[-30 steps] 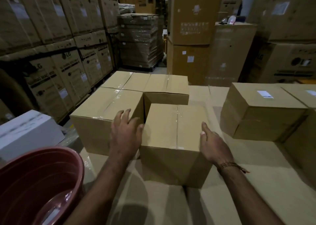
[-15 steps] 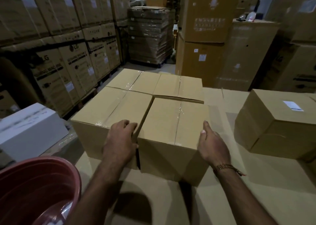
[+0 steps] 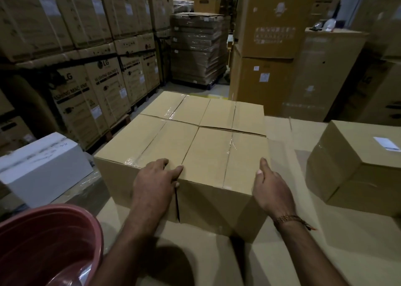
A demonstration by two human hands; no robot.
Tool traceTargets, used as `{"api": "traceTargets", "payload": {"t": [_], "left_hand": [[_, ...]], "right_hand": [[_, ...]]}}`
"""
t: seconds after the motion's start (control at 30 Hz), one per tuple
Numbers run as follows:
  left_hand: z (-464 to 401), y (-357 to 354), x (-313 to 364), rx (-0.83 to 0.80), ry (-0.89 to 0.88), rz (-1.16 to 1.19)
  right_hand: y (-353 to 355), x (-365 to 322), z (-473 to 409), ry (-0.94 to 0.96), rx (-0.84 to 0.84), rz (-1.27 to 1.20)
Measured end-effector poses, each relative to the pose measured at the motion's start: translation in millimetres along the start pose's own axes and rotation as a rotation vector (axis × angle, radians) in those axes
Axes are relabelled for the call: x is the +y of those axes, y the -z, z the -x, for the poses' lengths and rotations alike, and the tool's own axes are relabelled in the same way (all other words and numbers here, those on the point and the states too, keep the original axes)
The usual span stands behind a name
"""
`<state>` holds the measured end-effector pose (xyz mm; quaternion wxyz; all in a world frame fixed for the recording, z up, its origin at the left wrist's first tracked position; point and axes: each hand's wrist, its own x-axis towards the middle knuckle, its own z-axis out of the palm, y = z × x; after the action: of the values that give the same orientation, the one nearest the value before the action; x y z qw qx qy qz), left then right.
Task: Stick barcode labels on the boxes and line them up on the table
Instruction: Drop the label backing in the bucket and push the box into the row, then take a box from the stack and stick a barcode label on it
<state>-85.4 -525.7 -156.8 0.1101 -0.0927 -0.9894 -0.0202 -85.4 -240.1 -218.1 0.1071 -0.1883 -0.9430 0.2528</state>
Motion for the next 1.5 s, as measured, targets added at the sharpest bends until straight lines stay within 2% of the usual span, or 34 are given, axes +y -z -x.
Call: {"api": "traceTargets", "payload": {"t": [0.47, 0.57, 0.67, 0.77, 0.93, 1.13, 1.5], "left_hand": [[-1, -13, 3, -0.008, -0.012, -0.073], [1, -16, 5, -0.058, -0.032, -0.132], [4, -17, 10, -0.093, -0.022, -0.172], [6, -14, 13, -0.132, -0.004, -0.175], [9, -2, 29, -0.038, 0.061, 0.043], [23, 2, 117, 0.085, 0.016, 0.203], [36, 6, 360, 0.146, -0.086, 0.297]], "right_hand": [[3, -1, 1, 0.009, -0.002, -0.029], [0, 4, 2, 0.002, 0.005, -0.061], [-1, 5, 10, -0.005, 0.15, -0.079], [2, 5, 26, -0.04, 0.343, -0.223], [17, 38, 47, -0.095, 0.481, -0.334], [65, 109, 59, -0.011, 0.463, -0.293], [195, 273, 56, 0.142, 0.305, -0.141]]}}
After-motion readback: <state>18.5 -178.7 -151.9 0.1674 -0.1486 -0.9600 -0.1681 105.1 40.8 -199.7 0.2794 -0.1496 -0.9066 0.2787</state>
